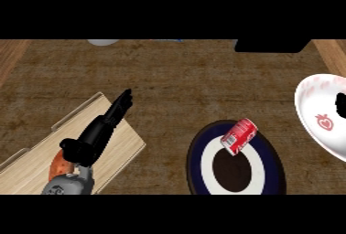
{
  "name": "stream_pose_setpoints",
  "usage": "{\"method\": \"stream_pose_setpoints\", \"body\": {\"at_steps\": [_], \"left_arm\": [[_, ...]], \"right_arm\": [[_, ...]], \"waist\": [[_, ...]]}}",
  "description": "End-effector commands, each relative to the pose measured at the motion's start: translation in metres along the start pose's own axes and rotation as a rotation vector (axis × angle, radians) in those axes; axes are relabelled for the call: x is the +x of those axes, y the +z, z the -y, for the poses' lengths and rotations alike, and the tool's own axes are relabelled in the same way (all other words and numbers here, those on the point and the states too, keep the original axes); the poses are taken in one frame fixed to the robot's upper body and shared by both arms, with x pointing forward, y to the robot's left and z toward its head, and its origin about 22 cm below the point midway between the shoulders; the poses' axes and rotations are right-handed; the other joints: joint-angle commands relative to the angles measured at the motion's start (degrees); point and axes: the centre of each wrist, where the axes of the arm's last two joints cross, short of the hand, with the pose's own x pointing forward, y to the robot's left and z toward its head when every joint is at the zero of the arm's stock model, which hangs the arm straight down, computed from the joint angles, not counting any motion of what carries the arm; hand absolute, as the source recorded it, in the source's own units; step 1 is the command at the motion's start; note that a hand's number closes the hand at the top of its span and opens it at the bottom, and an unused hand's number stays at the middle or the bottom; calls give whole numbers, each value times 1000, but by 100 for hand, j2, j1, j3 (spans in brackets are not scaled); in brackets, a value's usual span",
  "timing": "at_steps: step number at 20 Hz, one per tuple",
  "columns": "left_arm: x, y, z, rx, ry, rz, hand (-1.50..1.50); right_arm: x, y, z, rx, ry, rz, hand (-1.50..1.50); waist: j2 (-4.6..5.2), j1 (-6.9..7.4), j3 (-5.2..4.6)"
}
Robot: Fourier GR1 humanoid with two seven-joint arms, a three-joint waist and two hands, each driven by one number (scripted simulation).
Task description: Pick the eggplant from the plate and place it in the bowl
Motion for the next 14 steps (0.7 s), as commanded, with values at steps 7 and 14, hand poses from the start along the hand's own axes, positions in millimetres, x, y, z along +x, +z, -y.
{"method": "stream_pose_setpoints", "body": {"at_steps": [7, 14], "left_arm": [[-2, -6, 6, 4, -2, -8, 0], [3, 0, 6, -10, -4, -4, 0]], "right_arm": [[-42, -40, -24, 280, -200, 6, -150], [-60, -50, -14, 57, -386, -19, -150]], "waist": [[4, 18, 4], [-9, -6, 5]]}}
